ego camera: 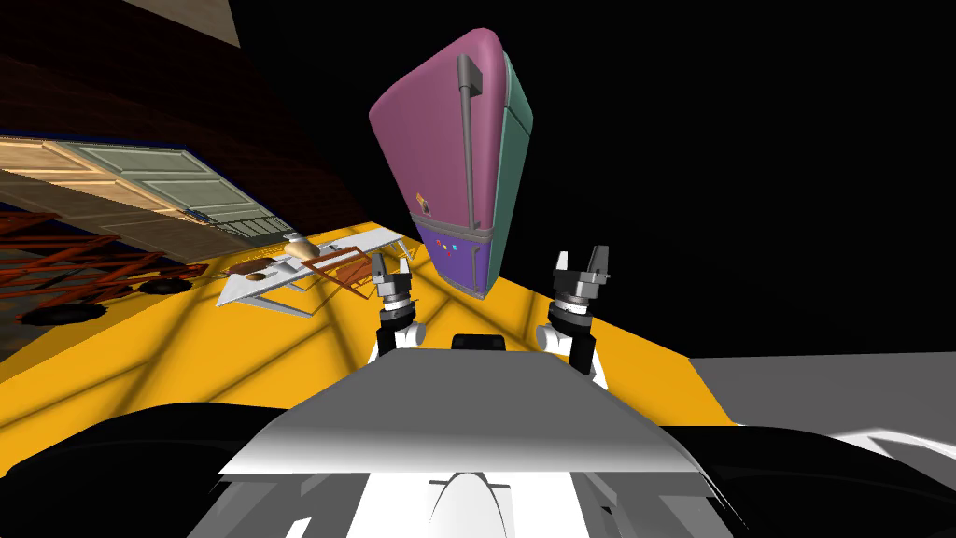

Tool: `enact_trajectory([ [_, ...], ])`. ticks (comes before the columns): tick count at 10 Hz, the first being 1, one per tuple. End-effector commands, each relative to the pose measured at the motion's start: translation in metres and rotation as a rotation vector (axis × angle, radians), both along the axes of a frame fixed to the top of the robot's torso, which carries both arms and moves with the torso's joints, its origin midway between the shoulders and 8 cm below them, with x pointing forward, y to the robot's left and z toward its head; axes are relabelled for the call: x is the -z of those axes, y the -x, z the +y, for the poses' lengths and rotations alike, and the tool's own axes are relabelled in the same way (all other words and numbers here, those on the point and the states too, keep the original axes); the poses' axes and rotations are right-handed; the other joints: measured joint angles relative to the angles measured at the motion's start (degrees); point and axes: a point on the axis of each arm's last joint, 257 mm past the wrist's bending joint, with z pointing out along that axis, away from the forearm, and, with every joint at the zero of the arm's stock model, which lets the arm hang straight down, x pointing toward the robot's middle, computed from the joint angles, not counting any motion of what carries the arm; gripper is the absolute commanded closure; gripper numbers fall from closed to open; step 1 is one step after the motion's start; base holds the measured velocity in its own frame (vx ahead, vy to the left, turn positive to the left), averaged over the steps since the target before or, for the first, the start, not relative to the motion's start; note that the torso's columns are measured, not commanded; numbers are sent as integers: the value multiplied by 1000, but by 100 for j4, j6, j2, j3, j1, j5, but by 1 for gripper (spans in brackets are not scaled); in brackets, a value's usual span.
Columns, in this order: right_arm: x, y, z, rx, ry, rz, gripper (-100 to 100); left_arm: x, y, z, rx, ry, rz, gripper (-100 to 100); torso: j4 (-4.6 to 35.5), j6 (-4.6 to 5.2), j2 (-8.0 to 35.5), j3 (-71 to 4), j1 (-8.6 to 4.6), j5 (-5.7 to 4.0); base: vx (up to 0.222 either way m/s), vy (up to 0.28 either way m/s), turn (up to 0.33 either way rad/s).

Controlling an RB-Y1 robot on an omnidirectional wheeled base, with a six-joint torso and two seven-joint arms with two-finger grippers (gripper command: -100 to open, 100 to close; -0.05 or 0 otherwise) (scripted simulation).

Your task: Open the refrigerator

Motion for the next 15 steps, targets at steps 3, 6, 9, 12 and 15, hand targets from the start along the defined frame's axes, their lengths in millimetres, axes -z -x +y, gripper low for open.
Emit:
enact_trajectory([
  [3,0,0,0,0,0,0,0,0,0,0,0,0,0,0,1006,0,1003,-2014,0,0,0,0,0],
  [6,0,0,0,0,0,0,0,0,0,0,0,0,0,0,2268,0,2269,-4536,0,0,0,0,0],
  [9,0,0,0,0,0,0,0,0,0,0,0,0,0,0,3537,0,3539,-7073,0,0,0,0,0],
  [12,0,0,0,0,0,0,0,14,-5,0,40,-85,51,-100,4204,0,4205,-8428,-8,-2,19,-36,-24],
  [15,0,0,0,0,0,0,0,26,-8,6,63,-142,96,-100,4228,0,4227,-8457,3,0,31,-49,-20],
])
